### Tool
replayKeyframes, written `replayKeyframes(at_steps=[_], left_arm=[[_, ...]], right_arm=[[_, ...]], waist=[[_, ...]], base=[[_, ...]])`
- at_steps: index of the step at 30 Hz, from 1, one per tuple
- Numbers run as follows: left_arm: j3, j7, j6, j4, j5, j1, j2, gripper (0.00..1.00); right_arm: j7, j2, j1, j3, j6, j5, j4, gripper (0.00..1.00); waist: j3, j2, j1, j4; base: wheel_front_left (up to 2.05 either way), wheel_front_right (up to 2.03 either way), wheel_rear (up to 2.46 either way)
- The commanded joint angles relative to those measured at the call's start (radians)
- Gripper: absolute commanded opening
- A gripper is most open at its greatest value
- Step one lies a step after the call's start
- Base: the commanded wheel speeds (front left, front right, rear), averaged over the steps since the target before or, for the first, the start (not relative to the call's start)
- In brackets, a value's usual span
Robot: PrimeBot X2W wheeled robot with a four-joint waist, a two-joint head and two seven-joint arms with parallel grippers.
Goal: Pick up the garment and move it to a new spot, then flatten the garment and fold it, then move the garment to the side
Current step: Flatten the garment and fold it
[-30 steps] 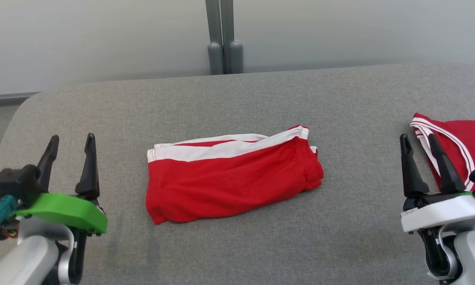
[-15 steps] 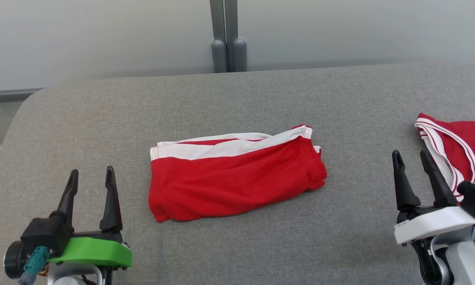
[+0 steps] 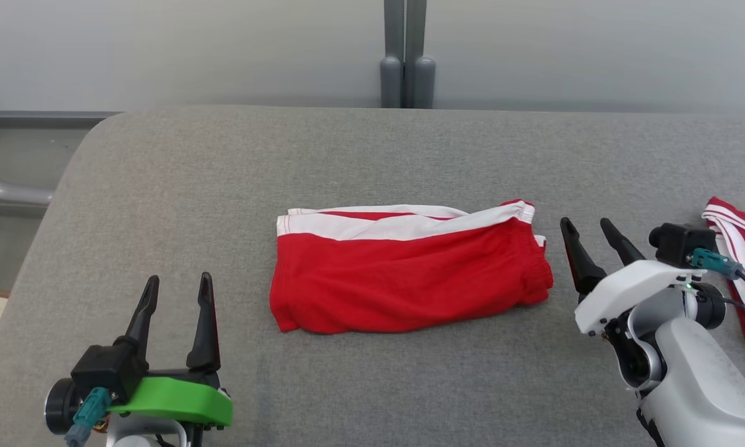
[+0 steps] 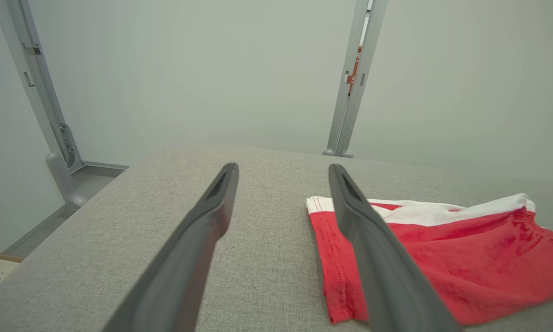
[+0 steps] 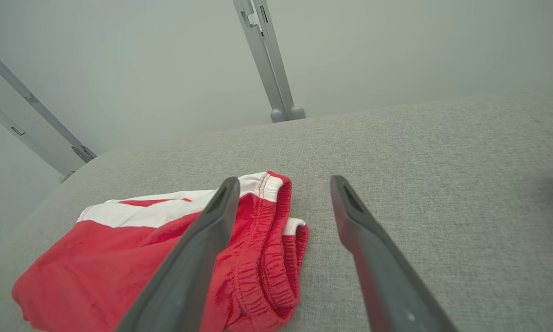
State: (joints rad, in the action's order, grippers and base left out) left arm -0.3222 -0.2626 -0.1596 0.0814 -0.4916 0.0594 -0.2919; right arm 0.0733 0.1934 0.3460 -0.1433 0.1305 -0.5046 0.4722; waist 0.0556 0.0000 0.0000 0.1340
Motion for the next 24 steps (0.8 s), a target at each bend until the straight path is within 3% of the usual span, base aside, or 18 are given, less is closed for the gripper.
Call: replayKeyframes(at_steps=[1,10,24], left_arm=[[0.010,-0.002,0.010,0.007,0.008,0.020,0.009,1.00],[0.040,-0.002,0.050,0.043,0.038,0.030,0.046,1.00],[0.067,-0.002,0.093,0.077,0.065,0.048,0.068,1.00]], right_arm=[[-0.007,-0.008,0.026,0.005,0.001,0.004,0.034,1.00],[-0.071,-0.055,0.113,0.067,0.001,0.068,0.286,1.00],[-0.129,-0.099,0.127,0.108,0.000,-0.029,0.435,1.00]], waist=[[0.022,0.0000,0.0000,0.046],[0.046,0.0000,0.0000,0.102],[0.074,0.0000,0.0000,0.109]], base=[[0.00,0.00,0.00],[0.00,0.00,0.00],[0.00,0.00,0.00]])
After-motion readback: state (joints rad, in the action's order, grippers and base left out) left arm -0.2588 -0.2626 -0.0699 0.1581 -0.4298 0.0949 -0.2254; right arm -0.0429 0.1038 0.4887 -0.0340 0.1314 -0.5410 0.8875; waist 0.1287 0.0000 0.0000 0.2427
